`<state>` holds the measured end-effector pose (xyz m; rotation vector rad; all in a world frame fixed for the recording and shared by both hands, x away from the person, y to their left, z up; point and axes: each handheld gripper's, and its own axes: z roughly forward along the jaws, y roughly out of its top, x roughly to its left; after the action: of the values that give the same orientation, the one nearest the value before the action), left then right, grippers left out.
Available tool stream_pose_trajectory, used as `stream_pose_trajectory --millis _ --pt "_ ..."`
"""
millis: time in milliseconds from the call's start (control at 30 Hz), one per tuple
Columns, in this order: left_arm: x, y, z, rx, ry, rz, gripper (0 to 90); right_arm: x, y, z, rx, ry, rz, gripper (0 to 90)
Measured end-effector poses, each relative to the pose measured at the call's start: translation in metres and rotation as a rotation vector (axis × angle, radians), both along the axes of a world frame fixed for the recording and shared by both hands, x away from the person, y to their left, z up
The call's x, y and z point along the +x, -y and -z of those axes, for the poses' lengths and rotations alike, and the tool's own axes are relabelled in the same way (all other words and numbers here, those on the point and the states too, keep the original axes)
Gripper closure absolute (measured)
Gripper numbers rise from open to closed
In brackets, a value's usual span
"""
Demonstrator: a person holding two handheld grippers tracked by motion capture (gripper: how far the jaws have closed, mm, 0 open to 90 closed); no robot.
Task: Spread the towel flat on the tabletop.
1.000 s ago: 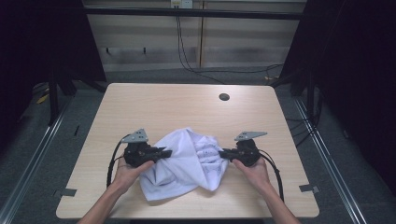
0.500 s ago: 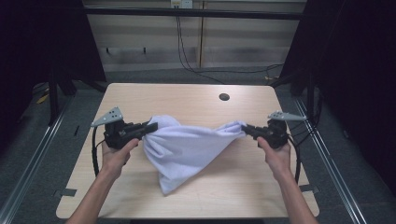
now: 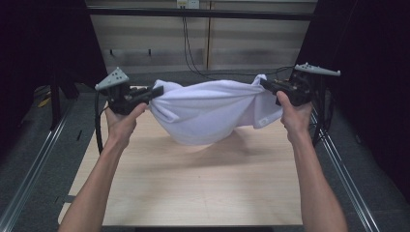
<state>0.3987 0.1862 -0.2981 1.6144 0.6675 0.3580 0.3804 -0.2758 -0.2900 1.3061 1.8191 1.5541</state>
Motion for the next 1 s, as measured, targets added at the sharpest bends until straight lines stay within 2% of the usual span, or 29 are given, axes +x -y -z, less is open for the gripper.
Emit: stream_pose_trajectory --millis 33,67,100,167,200,233,267,300,333,367,400,433,500,533,600,633,667,733,800,833,933,1000 --pt "0.002 0.0 -0.004 -0.016 0.005 0.0 82.1 0.007 -0.002 -0.003 -0.011 -0.026 0.008 83.3" --pt "0.0 0.003 -0.012 -0.021 0.027 -0.005 82.1 0.014 -0.004 -0.011 -0.046 -0.012 0.019 83.4" --pt "0.0 0.003 -0.012 -0.021 0.027 -0.005 82.1 0.014 -0.004 -0.011 -0.046 -0.012 0.019 83.4" --pt "-0.007 0.005 -0.017 -0.001 0.067 0.021 82.1 0.014 -0.002 -0.019 -0.015 0.031 0.022 83.6" --pt "-0.013 0.005 -0.017 0.007 0.078 0.038 82.0 0.006 0.003 -0.021 0.022 0.071 0.0 83.7" --pt "-0.019 0.006 -0.014 0.02 0.08 0.058 82.0 0.006 0.003 -0.021 0.022 0.071 0.0 83.7" --pt "-0.033 0.008 0.001 0.059 0.062 0.106 81.8 -0.006 0.006 -0.011 0.012 0.072 -0.022 83.9" --pt "-0.033 0.008 0.001 0.059 0.062 0.106 81.8 -0.006 0.006 -0.011 0.012 0.072 -0.022 83.9" --pt "-0.045 0.01 0.028 0.078 -0.001 0.147 81.8 -0.019 0.01 0.012 -0.013 0.033 -0.052 83.9" --pt "-0.045 0.01 0.028 0.078 -0.001 0.147 81.8 -0.019 0.01 0.012 -0.013 0.033 -0.052 83.9" --pt "-0.051 0.012 0.044 0.095 -0.027 0.172 81.8 -0.026 0.011 0.026 -0.024 0.01 -0.072 84.0" --pt "-0.057 0.015 0.06 0.133 -0.055 0.175 81.8 -0.033 0.013 0.042 -0.035 -0.018 -0.081 84.0" --pt "-0.069 0.021 0.092 0.161 -0.131 0.218 81.8 -0.046 0.018 0.072 -0.033 -0.066 -0.102 84.1" --pt "-0.076 0.024 0.105 0.184 -0.156 0.23 81.8 -0.053 0.019 0.085 -0.041 -0.088 -0.104 84.1" --pt "-0.088 0.027 0.125 0.174 -0.211 0.286 81.7 -0.066 0.022 0.111 -0.043 -0.139 -0.122 84.3" --pt "-0.095 0.03 0.133 0.189 -0.231 0.306 81.2 -0.078 0.024 0.129 -0.071 -0.184 -0.126 84.3" --pt "-0.102 0.032 0.139 0.204 -0.24 0.32 81.2 -0.078 0.024 0.129 -0.071 -0.184 -0.126 84.3" --pt "-0.112 0.036 0.148 0.196 -0.303 0.374 78.1 -0.088 0.028 0.144 -0.09 -0.217 -0.131 84.4" --pt "-0.12 0.036 0.153 0.209 -0.317 0.405 71.7 -0.094 0.034 0.156 -0.12 -0.251 -0.131 84.3" --pt "-0.123 0.034 0.154 0.203 -0.312 0.418 66.9 -0.096 0.038 0.162 -0.142 -0.264 -0.118 84.4" --pt "-0.122 0.02 0.152 0.165 -0.313 0.407 56.5 -0.098 0.057 0.181 -0.183 -0.303 -0.07 84.2" --pt "-0.116 0.006 0.151 0.16 -0.312 0.349 54.2 -0.095 0.07 0.191 -0.195 -0.333 -0.028 82.9"
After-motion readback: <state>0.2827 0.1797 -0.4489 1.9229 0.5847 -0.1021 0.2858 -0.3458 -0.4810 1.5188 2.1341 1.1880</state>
